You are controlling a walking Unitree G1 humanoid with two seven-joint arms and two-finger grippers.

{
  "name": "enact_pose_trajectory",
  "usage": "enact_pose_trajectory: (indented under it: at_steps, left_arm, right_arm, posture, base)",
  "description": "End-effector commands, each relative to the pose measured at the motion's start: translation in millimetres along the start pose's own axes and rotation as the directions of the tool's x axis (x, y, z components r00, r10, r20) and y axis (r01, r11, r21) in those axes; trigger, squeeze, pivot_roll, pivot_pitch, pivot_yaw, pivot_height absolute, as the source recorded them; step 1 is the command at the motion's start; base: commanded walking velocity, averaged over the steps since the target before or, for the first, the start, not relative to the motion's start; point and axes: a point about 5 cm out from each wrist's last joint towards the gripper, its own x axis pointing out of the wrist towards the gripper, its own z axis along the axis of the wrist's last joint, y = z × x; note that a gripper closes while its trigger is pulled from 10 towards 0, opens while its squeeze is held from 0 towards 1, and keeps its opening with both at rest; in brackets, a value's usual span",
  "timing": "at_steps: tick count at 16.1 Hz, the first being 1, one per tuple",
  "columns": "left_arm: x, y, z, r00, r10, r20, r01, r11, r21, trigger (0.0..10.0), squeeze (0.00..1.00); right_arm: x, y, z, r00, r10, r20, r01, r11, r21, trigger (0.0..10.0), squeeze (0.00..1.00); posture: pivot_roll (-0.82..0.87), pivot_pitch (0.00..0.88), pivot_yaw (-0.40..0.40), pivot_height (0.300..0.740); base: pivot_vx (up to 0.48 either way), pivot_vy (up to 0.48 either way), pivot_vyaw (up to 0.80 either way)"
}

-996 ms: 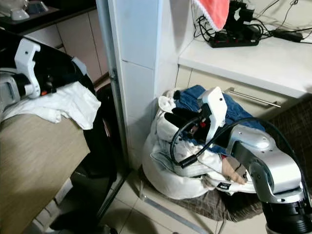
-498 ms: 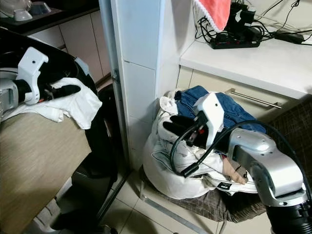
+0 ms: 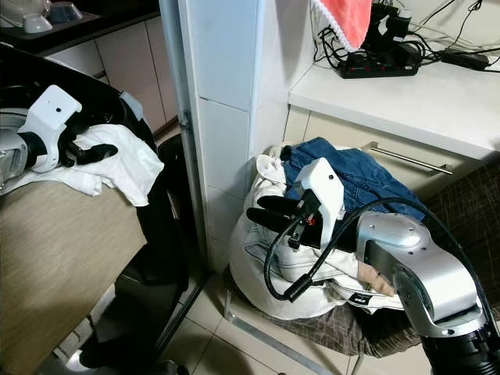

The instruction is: Clothes washing

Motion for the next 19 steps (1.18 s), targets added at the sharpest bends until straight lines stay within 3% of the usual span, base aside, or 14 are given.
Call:
enact_pose_trajectory:
  at_steps: [1, 2, 3, 10, 16, 19]
  left_arm:
    - [-1.3, 2.2, -4, 1.0, 0.013, -0.025, -0.013, 1.0, 0.003, 8.7, 0.0]
    - [-1.1, 2.3, -5, 1.0, 0.012, -0.026, -0.012, 1.0, 0.004, 3.5, 0.0]
    - [-1.0, 2.5, -5, 1.0, 0.012, -0.028, -0.012, 1.0, 0.003, 0.0, 0.0]
    - [0.5, -1.0, -12, 0.998, -0.024, -0.066, 0.024, 1.0, -0.006, 0.0, 0.0]
    - [-0.6, 3.7, -12, 0.998, 0.004, -0.069, -0.005, 1.0, -0.009, 0.0, 0.0]
    - [-5.4, 18.3, -7, 0.993, 0.118, -0.03, -0.119, 0.992, -0.031, 0.0, 0.0]
  right_arm:
    - [-2.4, 2.1, 3, 1.0, 0.014, 0.002, -0.014, 1.0, -0.026, 10.0, 0.0]
    - [-2.8, 2.5, 4, 1.0, 0.019, 0.001, -0.019, 0.999, -0.026, 10.0, 0.0]
    - [-3.1, 2.7, 4, 1.0, 0.022, 0.001, -0.022, 0.999, -0.026, 10.0, 0.0]
    - [-3.9, 2.4, 3, 1.0, 0.029, -0.005, -0.029, 0.999, -0.026, 10.0, 0.0]
    - [-4.5, 1.3, 3, 1.0, 0.025, -0.009, -0.025, 0.999, -0.029, 10.0, 0.0]
    - [-4.7, 0.8, 3, 1.0, 0.021, -0.009, -0.021, 0.999, -0.028, 10.0, 0.0]
  posture:
    - [-0.12, 0.0, 0.022, 0.74]
    - [-0.12, 0.0, 0.022, 0.74]
    - [-0.12, 0.0, 0.022, 0.74]
    - [-0.12, 0.0, 0.024, 0.74]
    - [-0.12, 0.0, 0.023, 0.74]
    - [-0.12, 0.0, 0.023, 0.74]
  base:
    - [0.0, 0.0, 0.0]
    - [0.0, 0.0, 0.0]
    - [0.0, 0.0, 0.0]
    - [0.0, 0.0, 0.0]
    - [0.0, 0.0, 0.0]
    - [0.0, 0.0, 0.0]
